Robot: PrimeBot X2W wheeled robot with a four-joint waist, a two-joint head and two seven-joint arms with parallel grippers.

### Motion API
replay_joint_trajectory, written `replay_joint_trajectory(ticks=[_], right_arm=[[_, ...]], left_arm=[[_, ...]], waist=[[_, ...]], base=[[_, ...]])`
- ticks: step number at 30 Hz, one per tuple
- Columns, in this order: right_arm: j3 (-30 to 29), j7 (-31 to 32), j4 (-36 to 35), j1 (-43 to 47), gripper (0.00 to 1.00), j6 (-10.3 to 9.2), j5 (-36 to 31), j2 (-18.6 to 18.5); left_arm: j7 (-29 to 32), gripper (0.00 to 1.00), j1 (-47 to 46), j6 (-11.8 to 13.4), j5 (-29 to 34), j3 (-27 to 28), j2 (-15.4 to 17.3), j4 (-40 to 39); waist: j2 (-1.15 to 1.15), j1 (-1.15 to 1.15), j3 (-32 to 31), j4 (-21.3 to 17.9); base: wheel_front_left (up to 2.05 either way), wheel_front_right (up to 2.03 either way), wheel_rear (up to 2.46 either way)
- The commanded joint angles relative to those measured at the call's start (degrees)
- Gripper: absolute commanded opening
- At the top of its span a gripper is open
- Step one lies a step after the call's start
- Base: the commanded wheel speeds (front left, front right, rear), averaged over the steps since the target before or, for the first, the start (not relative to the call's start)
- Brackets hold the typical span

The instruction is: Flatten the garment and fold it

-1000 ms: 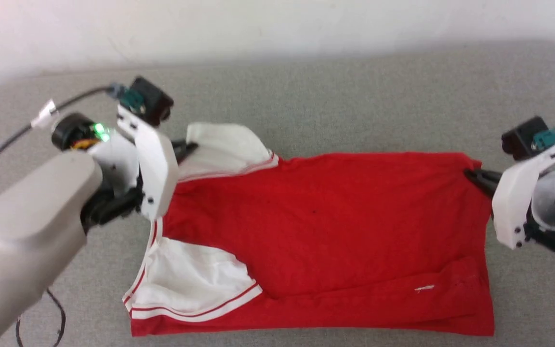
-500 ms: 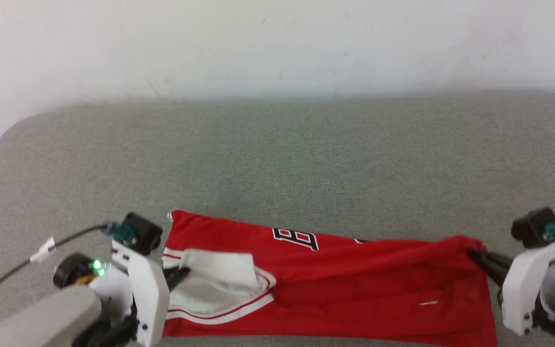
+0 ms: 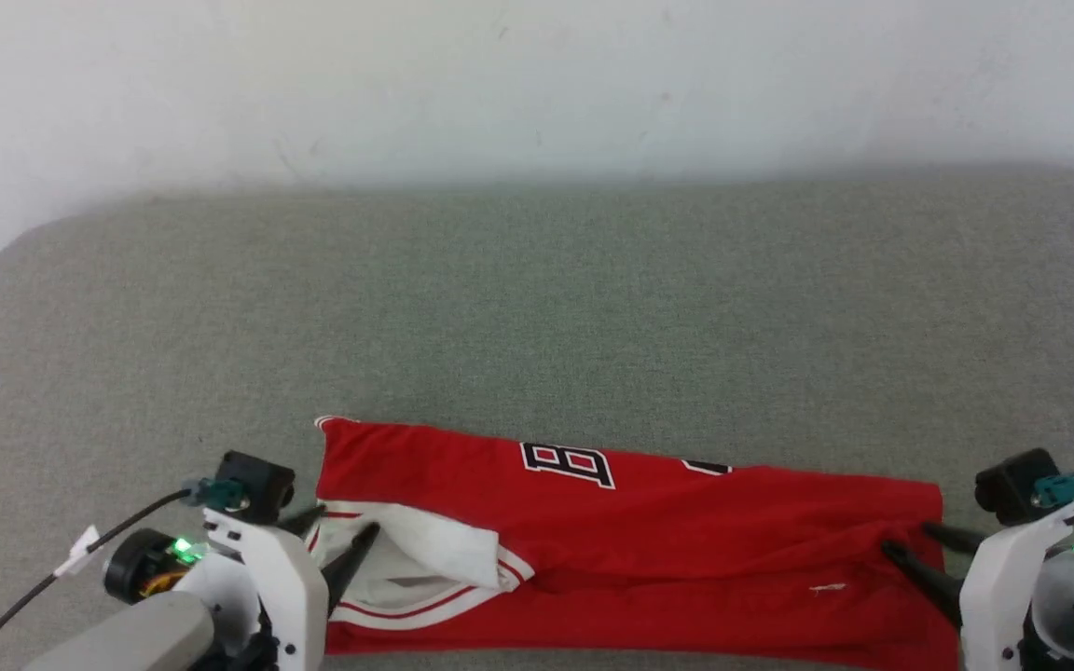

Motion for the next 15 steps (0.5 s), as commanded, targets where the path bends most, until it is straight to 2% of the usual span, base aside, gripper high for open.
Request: replay_joint_trajectory(ticks=[1,5,10,12,15], right_arm=[[-0.4,0.1,-0.5,0.5,1.00,-0.04,-0.3,-0.4],[-3.8,1.4,-5.8,0.9,1.00,-0.04,-0.3,-3.0],[-9.9,5.9,-13.8,0.7,1.00,-0.04,-0.8,-6.6],[-12.1,8.7,-15.6,0.4,1.00,-0.04,-1.0,-7.5],[-14.6,14.5,-16.0,0.6,1.00,-0.04,1.2,-7.6]], left_arm=[[-0.9,1.00,0.4,0.6,0.8,0.4,0.4,0.0],[-8.6,1.00,0.7,5.1,4.1,2.9,2.0,-2.1],[-15.6,1.00,2.6,13.4,8.6,7.2,2.6,-5.8],[-16.3,1.00,4.0,17.4,10.7,10.7,1.9,-7.6],[-16.4,1.00,7.7,23.0,17.1,18.8,-0.7,-11.2]], waist=[[0.00,-0.01,-0.4,-0.1],[0.00,-0.01,-1.7,-0.1],[0.00,-0.01,-2.1,-0.5],[0.00,-0.01,-2.0,-0.5],[0.00,-0.01,-1.6,-0.5]], base=[[0.00,0.00,0.00],[0.00,0.00,0.00],[0.00,0.00,0.00],[0.00,0.00,0.00],[0.00,0.00,0.00]])
